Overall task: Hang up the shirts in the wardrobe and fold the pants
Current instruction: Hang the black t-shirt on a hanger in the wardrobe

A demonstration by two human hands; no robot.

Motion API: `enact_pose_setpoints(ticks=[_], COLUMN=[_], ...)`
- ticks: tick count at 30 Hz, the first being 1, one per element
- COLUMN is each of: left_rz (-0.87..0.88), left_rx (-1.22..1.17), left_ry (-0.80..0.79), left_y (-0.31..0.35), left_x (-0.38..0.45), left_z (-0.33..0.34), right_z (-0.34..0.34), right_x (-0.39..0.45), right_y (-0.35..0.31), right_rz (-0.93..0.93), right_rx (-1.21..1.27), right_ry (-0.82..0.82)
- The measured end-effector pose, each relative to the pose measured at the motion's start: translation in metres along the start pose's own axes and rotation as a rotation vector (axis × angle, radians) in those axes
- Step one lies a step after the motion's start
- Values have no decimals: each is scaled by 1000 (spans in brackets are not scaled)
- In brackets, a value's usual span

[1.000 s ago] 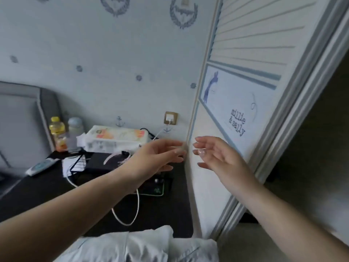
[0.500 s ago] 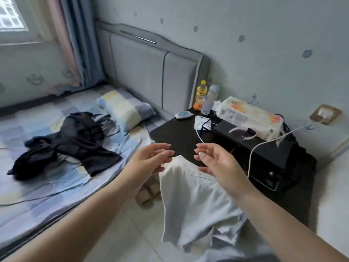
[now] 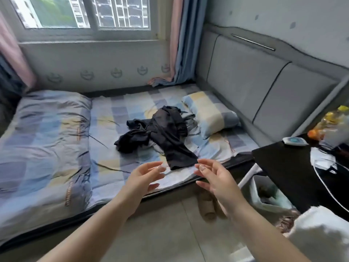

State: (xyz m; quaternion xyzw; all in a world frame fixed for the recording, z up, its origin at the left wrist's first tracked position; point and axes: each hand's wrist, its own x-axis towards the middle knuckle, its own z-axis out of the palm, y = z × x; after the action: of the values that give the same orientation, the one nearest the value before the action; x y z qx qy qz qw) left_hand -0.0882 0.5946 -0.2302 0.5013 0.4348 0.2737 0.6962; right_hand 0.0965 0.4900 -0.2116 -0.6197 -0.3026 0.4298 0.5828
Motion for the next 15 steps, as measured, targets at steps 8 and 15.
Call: enact_pose_setpoints(ticks=[8, 15], left_rz=[-45, -104], left_rx=[-64, -96], left_ry=[183, 253], left_y=[-4, 4], left_x=[49, 130], left_z=[-108, -137], right_z=[96, 122], right_x=[86, 184], right_y=[15, 30], right_rz=[76, 139], right_rx=[-47, -82], right_ry=[-181, -246])
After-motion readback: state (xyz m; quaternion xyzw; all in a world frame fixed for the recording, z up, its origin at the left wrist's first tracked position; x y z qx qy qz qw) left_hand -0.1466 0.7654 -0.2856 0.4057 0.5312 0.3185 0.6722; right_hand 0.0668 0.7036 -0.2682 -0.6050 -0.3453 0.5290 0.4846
